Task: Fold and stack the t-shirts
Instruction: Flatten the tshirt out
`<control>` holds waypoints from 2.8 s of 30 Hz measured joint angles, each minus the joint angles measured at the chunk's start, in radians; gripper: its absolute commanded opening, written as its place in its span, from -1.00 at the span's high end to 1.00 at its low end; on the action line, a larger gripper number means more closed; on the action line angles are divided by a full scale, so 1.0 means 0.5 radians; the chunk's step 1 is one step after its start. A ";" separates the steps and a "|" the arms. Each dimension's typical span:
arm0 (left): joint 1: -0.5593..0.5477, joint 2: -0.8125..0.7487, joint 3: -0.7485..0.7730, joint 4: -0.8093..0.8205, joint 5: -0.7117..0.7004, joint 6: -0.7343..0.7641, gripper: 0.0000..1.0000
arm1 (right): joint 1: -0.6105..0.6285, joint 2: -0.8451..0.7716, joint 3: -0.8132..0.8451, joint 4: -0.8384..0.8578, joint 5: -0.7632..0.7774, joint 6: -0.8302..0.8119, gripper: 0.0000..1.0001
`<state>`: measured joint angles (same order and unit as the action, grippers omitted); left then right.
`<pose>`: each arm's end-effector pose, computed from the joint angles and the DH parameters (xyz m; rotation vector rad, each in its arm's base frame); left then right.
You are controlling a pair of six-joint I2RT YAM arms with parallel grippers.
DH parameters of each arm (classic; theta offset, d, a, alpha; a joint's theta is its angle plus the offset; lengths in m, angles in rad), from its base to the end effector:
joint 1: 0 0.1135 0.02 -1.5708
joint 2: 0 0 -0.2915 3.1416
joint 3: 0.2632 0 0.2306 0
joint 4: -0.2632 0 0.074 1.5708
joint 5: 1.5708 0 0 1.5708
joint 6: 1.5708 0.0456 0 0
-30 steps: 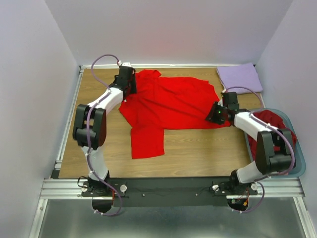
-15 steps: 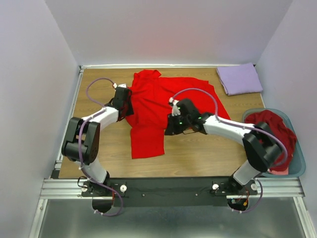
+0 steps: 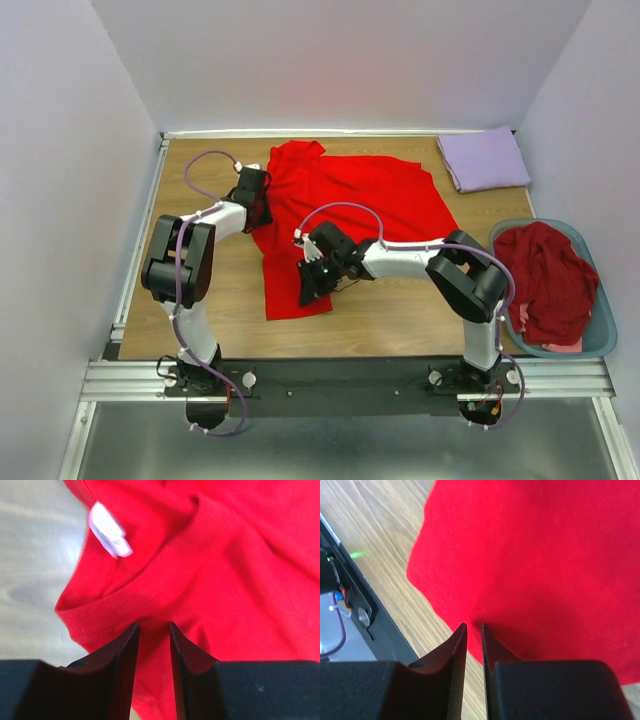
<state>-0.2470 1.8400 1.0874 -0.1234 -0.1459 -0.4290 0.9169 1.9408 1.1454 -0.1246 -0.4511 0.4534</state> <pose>0.3675 -0.0858 0.1946 -0.2857 2.4213 -0.1246 0.2238 0.3247 0.1767 -0.8292 2.5976 1.0634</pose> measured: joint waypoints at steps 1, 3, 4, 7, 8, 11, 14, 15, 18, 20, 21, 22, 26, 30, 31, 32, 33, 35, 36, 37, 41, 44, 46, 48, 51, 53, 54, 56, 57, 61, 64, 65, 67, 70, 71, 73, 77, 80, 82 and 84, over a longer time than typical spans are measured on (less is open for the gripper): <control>0.012 0.026 0.036 -0.007 0.000 0.008 0.23 | 0.000 0.005 -0.007 -0.008 -0.022 -0.001 0.52; 0.042 0.086 0.112 -0.012 -0.001 0.027 0.23 | -0.001 0.005 -0.020 -0.014 -0.048 -0.002 0.52; 0.062 0.120 0.159 -0.026 -0.002 0.040 0.23 | -0.001 0.005 -0.029 -0.022 -0.063 -0.002 0.52; 0.095 0.192 0.266 -0.066 -0.008 0.066 0.23 | -0.001 0.005 -0.052 -0.025 -0.114 -0.003 0.52; 0.107 0.237 0.336 -0.090 -0.016 0.081 0.23 | -0.001 0.005 -0.056 -0.026 -0.126 -0.003 0.52; 0.117 0.320 0.470 -0.153 -0.029 0.108 0.22 | 0.001 0.006 -0.056 -0.041 -0.142 -0.005 0.51; 0.118 0.381 0.574 -0.208 -0.034 0.134 0.09 | 0.008 0.011 -0.027 -0.089 -0.142 -0.015 0.48; 0.118 0.388 0.591 -0.215 -0.036 0.146 0.00 | 0.011 0.014 -0.011 -0.111 -0.141 -0.020 0.38; 0.124 0.385 0.603 -0.221 -0.050 0.169 -0.14 | 0.031 0.015 0.057 -0.213 -0.124 -0.045 0.25; 0.127 0.352 0.586 -0.227 -0.055 0.172 -0.23 | 0.038 0.002 0.107 -0.270 -0.046 -0.073 0.19; 0.129 0.300 0.555 -0.236 -0.060 0.169 -0.26 | 0.039 -0.017 0.119 -0.292 -0.002 -0.081 0.13; 0.129 0.248 0.524 -0.236 -0.061 0.170 -0.29 | 0.038 -0.063 0.124 -0.326 0.069 -0.092 0.09; 0.128 -0.247 0.263 -0.279 -0.081 0.120 -0.30 | -0.019 -0.329 0.094 -0.414 0.325 -0.110 -0.11; 0.102 -0.758 -0.022 -0.262 -0.103 0.034 -0.30 | -0.204 -0.661 -0.021 -0.454 0.605 -0.117 -0.38; 0.092 -0.851 -0.101 -0.246 -0.106 0.018 -0.30 | -0.256 -0.723 -0.056 -0.462 0.656 -0.117 -0.42; 0.067 -0.951 -0.200 -0.268 -0.109 -0.007 -0.30 | -0.323 -0.810 -0.116 -0.475 0.739 -0.120 -0.52; 0.047 -1.004 -0.272 -0.279 -0.110 -0.022 -0.30 | -0.375 -0.866 -0.159 -0.497 0.809 -0.121 -0.60; -0.022 -1.103 -0.443 -0.345 -0.108 -0.059 -0.30 | -0.469 -0.973 -0.240 -0.536 0.922 -0.118 -0.81; -0.060 -1.152 -0.526 -0.390 -0.107 -0.082 -0.30 | -0.507 -1.032 -0.289 -0.569 0.994 -0.123 -0.94; -0.093 -1.194 -0.590 -0.432 -0.105 -0.108 -0.30 | -0.530 -1.071 -0.320 -0.593 1.049 -0.117 -0.99; -0.252 -1.393 -0.758 -0.652 -0.091 -0.242 -0.30 | -0.555 -1.189 -0.416 -0.653 1.256 -0.089 -1.00; -0.314 -1.449 -0.781 -0.698 -0.072 -0.316 -0.27 | -0.565 -1.253 -0.447 -0.682 1.348 -0.062 -1.00; -0.330 -1.434 -0.793 -0.720 -0.063 -0.356 -0.15 | -0.568 -1.265 -0.454 -0.681 1.389 -0.051 -1.00; -0.346 -1.387 -0.805 -0.756 -0.050 -0.399 0.04 | -0.568 -1.269 -0.468 -0.681 1.418 -0.047 -1.00; -0.381 -1.318 -0.825 -0.779 -0.037 -0.453 0.15 | -0.568 -1.273 -0.508 -0.680 1.449 -0.048 -1.00; -0.405 -1.286 -0.840 -0.788 -0.035 -0.478 0.15 | -0.568 -1.288 -0.541 -0.680 1.455 -0.048 -1.00; -0.419 -1.263 -0.845 -0.790 -0.034 -0.492 0.15 | -0.568 -1.295 -0.550 -0.680 1.456 -0.048 -1.00; -0.443 -1.209 -0.846 -0.790 -0.034 -0.517 0.15 | -0.568 -1.316 -0.567 -0.673 1.462 -0.050 -1.00; -0.457 -1.175 -0.847 -0.790 -0.034 -0.530 0.15 | -0.568 -1.328 -0.575 -0.665 1.463 -0.050 -1.00; -0.497 -1.076 -0.864 -0.792 -0.034 -0.583 0.13 | -0.568 -1.363 -0.605 -0.630 1.463 -0.057 -1.00; -0.509 -1.030 -0.867 -0.791 -0.035 -0.614 0.12 | -0.568 -1.389 -0.636 -0.620 1.463 -0.072 -1.00; -0.512 -1.023 -0.862 -0.788 -0.036 -0.622 0.12 | -0.568 -1.394 -0.642 -0.618 1.463 -0.073 -1.00; -0.517 -1.002 -0.849 -0.789 -0.040 -0.633 0.11 | -0.572 -1.403 -0.652 -0.606 1.463 -0.076 -1.00; -0.531 -0.958 -0.816 -0.790 -0.047 -0.641 0.14 | -0.576 -1.413 -0.661 -0.586 1.463 -0.086 -1.00; -0.537 -0.944 -0.806 -0.788 -0.050 -0.642 0.17 | -0.576 -1.417 -0.667 -0.574 1.463 -0.088 -1.00; -0.549 -0.926 -0.794 -0.787 -0.058 -0.645 0.32 | -0.576 -1.428 -0.678 -0.566 1.463 -0.089 -1.00; -0.558 -0.903 -0.781 -0.780 -0.074 -0.660 0.69 | -0.577 -1.449 -0.695 -0.556 1.471 -0.094 -1.00; -0.558 -0.900 -0.779 -0.779 -0.081 -0.684 1.00 | -0.578 -1.450 -0.702 -0.539 1.489 -0.095 -1.00; -0.558 -0.901 -0.777 -0.778 -0.082 -0.694 1.00 | -0.581 -1.450 -0.705 -0.532 1.510 -0.094 -0.99; -0.562 -0.902 -0.771 -0.793 -0.098 -0.703 1.00 | -0.584 -1.450 -0.711 -0.530 1.538 -0.093 -0.99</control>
<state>-0.5278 1.3891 0.7021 -0.5201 -0.1951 -0.7803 0.6247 1.2156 0.7898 -0.3897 0.3180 0.4068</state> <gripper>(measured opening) 0.007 0.996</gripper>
